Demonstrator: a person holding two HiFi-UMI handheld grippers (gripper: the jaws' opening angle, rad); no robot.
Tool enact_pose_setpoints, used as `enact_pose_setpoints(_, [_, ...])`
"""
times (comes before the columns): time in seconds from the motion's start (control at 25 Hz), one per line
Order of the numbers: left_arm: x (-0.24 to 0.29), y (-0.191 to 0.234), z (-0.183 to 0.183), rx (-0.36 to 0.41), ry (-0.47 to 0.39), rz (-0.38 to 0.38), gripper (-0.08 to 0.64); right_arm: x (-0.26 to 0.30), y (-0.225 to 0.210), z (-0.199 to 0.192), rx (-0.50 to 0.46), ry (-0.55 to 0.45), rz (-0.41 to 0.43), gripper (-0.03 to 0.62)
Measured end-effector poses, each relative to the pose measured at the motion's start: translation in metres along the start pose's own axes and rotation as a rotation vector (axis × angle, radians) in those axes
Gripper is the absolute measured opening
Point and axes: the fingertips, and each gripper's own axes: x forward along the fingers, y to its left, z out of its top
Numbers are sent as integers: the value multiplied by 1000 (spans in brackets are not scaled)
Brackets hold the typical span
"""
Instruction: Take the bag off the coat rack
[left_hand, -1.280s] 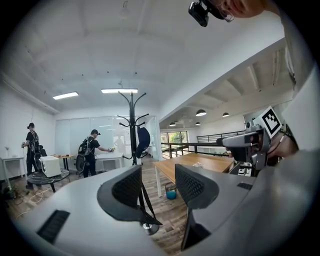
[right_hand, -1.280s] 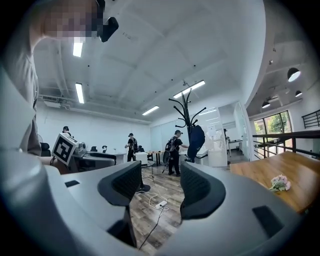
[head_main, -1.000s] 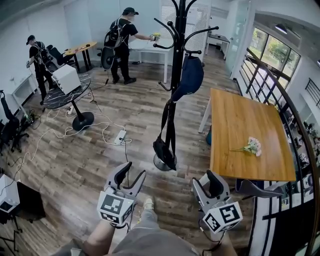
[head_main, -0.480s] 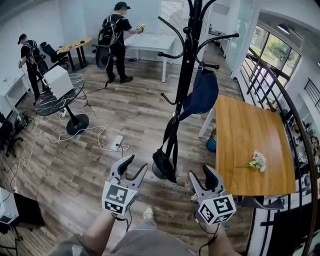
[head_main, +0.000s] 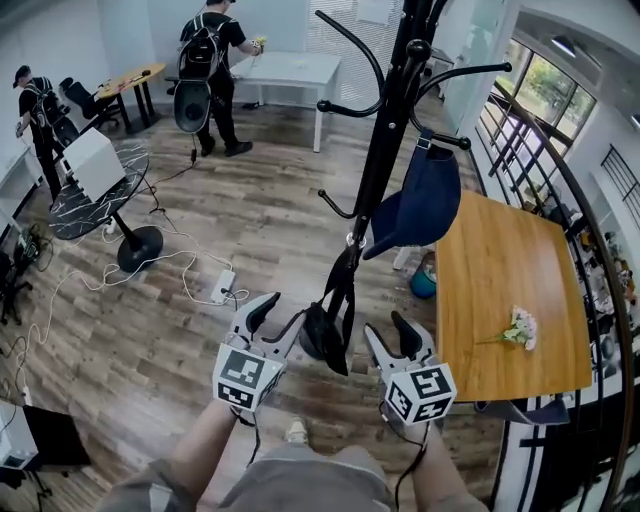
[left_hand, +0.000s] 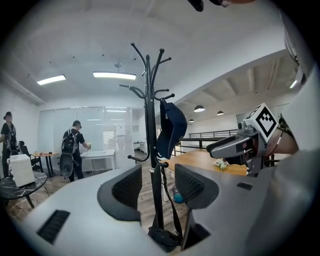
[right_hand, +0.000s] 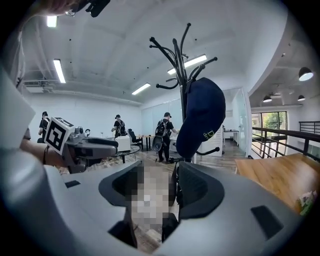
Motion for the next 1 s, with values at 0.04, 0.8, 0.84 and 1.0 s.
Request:
enact_pose_setpoints(0.04, [6, 0, -5, 2, 12, -9, 222, 5, -1, -1, 5, 4, 0, 236])
enact_pose_setpoints(0.8, [113, 6, -76, -64, 93, -54, 224, 115, -50, -76, 12, 78, 78, 238])
enact_pose_setpoints(0.84, [117, 6, -81, -67, 95, -54, 224, 118, -52, -84, 15, 83, 83, 239])
enact_pose_setpoints(1.0, [137, 6, -101, -71, 109, -61, 222, 136, -59, -107, 25, 91, 97, 242])
